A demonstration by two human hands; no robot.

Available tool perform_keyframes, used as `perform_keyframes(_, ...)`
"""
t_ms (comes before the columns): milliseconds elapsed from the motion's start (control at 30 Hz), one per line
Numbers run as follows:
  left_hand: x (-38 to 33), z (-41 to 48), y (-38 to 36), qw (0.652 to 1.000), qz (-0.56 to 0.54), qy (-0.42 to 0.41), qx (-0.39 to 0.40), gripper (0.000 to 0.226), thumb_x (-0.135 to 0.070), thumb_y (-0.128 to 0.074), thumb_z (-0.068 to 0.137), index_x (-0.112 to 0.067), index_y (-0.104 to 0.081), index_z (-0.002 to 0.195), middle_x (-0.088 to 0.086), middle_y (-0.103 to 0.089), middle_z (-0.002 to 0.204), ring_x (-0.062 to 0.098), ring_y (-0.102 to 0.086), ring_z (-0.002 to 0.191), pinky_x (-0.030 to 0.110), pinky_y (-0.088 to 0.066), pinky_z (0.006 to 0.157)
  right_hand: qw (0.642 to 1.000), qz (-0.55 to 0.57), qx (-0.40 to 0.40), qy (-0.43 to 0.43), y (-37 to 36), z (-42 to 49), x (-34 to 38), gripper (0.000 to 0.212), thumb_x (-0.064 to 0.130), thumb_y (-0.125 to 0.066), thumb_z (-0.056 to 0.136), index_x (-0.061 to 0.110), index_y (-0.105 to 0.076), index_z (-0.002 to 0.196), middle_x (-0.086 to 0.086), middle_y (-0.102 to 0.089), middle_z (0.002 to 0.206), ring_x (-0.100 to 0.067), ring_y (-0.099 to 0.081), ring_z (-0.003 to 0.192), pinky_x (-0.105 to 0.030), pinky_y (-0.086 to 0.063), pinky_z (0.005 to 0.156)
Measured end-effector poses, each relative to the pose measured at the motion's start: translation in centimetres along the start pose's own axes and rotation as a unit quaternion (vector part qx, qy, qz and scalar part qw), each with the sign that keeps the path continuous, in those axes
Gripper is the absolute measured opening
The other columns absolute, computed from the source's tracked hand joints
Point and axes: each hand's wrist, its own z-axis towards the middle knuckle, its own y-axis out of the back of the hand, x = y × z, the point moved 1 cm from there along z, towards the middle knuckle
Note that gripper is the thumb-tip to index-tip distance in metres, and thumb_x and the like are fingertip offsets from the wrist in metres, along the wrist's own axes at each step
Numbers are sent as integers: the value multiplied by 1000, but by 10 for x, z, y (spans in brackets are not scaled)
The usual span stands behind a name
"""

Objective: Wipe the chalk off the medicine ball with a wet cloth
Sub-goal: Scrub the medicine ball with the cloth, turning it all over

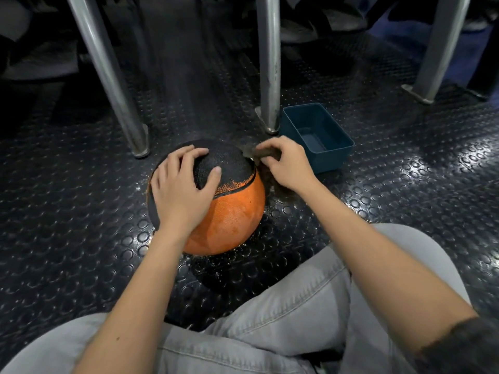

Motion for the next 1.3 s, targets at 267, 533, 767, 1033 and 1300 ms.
perform_keyframes(267,0,2,1,1000,-6,-1,6,46,-53,-45,82,-32,-56,122,-12,-47,133,15,-38,127,35,-21,107,999,4,39,-18,-1,4,-4,28,1,-64,82,22,-70,100,3,-57,101,-18,-55,107,-28,-41,96)
perform_keyframes(533,0,2,1,1000,1,4,8,46,-52,-45,84,-32,-55,123,-12,-46,134,13,-37,127,34,-20,108,987,112,99,56,9,-2,18,35,-3,-64,82,23,-67,104,0,-65,105,-9,-59,100,-27,-46,95)
perform_keyframes(767,1,1,0,1000,0,-7,-2,55,-59,-35,80,-31,-56,122,-11,-48,132,14,-39,126,35,-22,107,983,139,-26,116,20,-3,25,35,-2,-64,80,25,-68,101,3,-64,100,-11,-60,100,-25,-45,92)
perform_keyframes(1033,-3,2,5,1000,-17,0,24,48,-52,-47,81,-32,-55,124,-12,-45,135,12,-35,127,33,-18,110,990,-130,-49,31,17,3,3,36,-2,-54,85,22,-69,107,-3,-54,106,-24,-48,106,-36,-42,93)
perform_keyframes(1300,3,19,31,971,-118,29,207,73,-28,-75,75,-38,-42,139,-17,-26,151,8,-18,140,27,-18,111,979,-141,54,138,3,-4,19,40,-5,-51,86,23,-69,107,1,-51,104,-20,-39,98,-30,-38,86)
